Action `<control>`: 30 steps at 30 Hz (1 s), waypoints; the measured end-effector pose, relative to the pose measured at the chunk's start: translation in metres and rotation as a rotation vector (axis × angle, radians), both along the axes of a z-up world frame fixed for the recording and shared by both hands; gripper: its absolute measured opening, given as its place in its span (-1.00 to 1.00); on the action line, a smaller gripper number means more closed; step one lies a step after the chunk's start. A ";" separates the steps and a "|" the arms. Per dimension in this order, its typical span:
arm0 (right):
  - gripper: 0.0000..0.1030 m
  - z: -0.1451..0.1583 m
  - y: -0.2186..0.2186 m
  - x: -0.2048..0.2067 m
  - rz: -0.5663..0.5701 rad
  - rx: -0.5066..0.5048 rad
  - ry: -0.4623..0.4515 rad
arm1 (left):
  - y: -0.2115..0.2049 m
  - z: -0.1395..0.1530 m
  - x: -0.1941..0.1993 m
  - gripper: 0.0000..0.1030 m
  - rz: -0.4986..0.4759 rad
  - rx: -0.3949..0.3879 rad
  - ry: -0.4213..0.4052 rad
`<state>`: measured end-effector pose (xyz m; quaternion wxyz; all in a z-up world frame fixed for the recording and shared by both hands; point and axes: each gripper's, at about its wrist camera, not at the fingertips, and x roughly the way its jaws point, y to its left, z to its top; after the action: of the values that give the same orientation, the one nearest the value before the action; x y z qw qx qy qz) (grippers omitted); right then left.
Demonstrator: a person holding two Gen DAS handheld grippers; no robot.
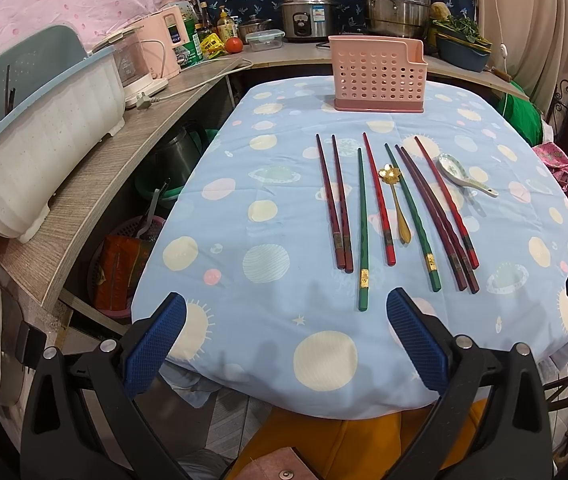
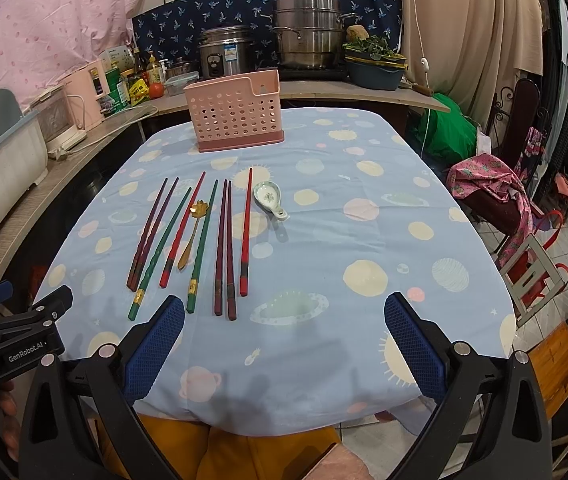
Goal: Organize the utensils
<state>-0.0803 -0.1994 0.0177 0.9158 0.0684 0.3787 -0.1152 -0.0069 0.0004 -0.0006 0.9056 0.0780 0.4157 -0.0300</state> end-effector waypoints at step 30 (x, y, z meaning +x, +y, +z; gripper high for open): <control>0.87 -0.001 -0.001 0.000 0.000 0.003 0.001 | 0.000 -0.003 -0.003 0.86 0.000 0.001 0.004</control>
<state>-0.0806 -0.2004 0.0168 0.9155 0.0697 0.3792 -0.1148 -0.0096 -0.0001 -0.0038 0.9047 0.0785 0.4176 -0.0300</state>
